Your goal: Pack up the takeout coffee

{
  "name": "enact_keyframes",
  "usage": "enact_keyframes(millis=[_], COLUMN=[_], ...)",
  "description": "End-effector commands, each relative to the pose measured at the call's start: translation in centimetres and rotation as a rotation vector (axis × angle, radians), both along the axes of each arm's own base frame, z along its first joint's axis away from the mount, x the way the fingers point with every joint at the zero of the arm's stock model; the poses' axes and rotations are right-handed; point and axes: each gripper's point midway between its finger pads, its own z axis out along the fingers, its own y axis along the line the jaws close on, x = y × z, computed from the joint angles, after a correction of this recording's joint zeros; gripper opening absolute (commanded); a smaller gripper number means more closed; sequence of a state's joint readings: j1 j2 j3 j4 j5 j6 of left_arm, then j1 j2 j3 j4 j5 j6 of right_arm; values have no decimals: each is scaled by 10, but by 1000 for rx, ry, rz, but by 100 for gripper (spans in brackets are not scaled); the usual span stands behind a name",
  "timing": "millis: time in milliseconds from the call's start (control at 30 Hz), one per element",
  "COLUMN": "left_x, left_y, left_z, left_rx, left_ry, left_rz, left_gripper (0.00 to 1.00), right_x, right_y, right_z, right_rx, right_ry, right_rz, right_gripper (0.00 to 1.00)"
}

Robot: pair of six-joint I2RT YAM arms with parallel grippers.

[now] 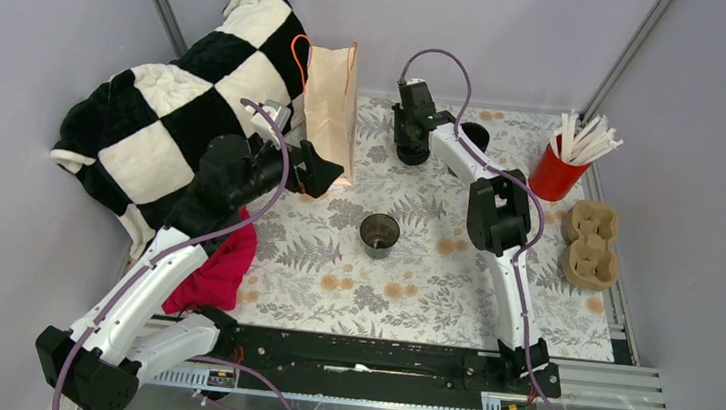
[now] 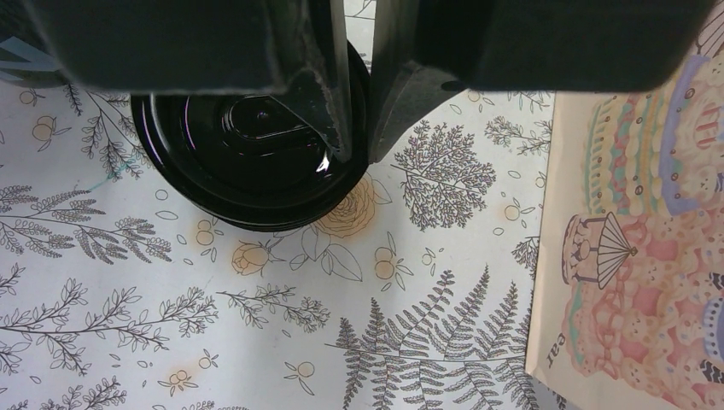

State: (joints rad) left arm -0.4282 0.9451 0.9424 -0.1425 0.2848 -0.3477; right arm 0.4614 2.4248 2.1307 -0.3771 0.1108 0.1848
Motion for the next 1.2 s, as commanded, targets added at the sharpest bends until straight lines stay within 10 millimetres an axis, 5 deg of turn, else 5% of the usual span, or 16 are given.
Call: enact_keyframes(millis=[0,233,467,833,1167], left_x=[-1,-1,-2,-2,-2], left_y=[-4,-4,-4,-4,-4], left_z=[26,27,26,27,26], left_rx=[-25,-27,-27,-27,-27], left_ry=[-64,-64,-63,-64,-63], left_rz=[-20,-20,-22,-22,-25], left_gripper=[99,99,99,99,99], right_x=[6,-1,-2,-3,-4], right_y=[0,-3,-4,-5,-4], right_z=[22,21,10,40,43], right_rx=[18,26,12,32,28], right_ry=[-30,-28,-12,-54,-43], right_rz=[-11,-18,-22,-20,-9], right_gripper=[18,34,29,16,21])
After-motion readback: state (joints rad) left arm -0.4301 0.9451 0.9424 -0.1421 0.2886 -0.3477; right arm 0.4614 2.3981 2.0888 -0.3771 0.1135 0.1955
